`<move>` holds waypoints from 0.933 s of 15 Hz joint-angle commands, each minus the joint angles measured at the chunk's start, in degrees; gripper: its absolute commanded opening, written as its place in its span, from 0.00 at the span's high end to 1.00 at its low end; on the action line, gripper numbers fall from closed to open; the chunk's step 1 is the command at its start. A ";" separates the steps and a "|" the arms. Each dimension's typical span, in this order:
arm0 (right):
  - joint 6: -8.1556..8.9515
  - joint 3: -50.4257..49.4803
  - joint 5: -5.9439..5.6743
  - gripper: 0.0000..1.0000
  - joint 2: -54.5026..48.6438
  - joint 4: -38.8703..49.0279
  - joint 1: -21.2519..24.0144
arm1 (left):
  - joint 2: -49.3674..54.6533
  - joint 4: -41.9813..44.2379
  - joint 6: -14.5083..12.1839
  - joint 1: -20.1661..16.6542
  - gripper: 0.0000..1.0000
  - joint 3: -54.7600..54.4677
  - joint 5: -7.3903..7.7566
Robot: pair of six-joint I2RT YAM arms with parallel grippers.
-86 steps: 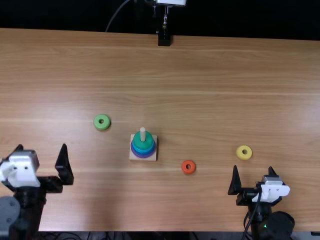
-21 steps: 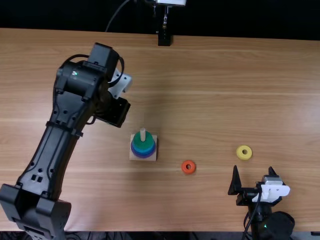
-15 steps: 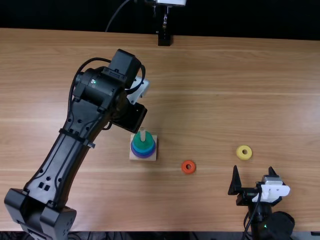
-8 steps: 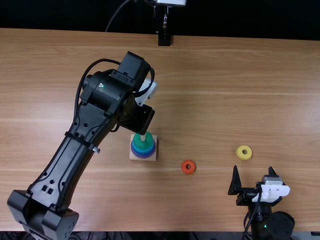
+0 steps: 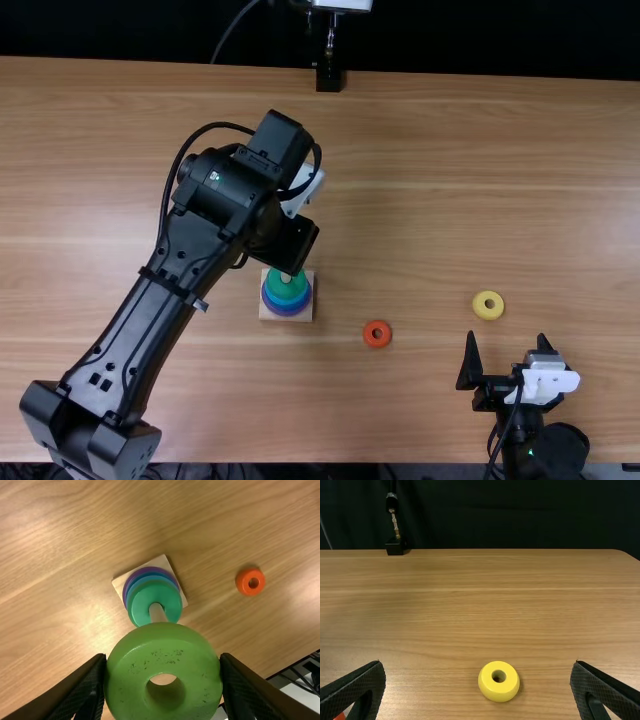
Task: Build the Hanoi tower: stack the rings onto the peg from bottom to top in this color order: purple, dark blue, light blue, dark green, light green, yellow, orange.
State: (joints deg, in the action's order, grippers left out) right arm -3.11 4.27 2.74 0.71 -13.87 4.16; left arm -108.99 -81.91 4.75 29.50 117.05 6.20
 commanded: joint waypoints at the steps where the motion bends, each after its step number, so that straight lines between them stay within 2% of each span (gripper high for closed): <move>1: -0.15 -3.48 0.32 0.00 -0.71 -4.65 0.49 | 0.97 0.17 0.31 1.09 1.00 0.89 0.34; 4: -0.15 -3.48 0.32 0.00 -0.71 -4.65 0.49 | -1.14 0.17 2.10 1.62 1.00 0.81 0.34; 14: -0.15 -3.48 0.32 0.00 -0.71 -4.65 0.49 | -1.23 2.39 2.10 1.09 1.00 -4.38 0.24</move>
State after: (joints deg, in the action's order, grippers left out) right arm -3.09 4.29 2.74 0.69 -13.89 4.16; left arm -109.16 -79.70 6.28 30.74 113.49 6.20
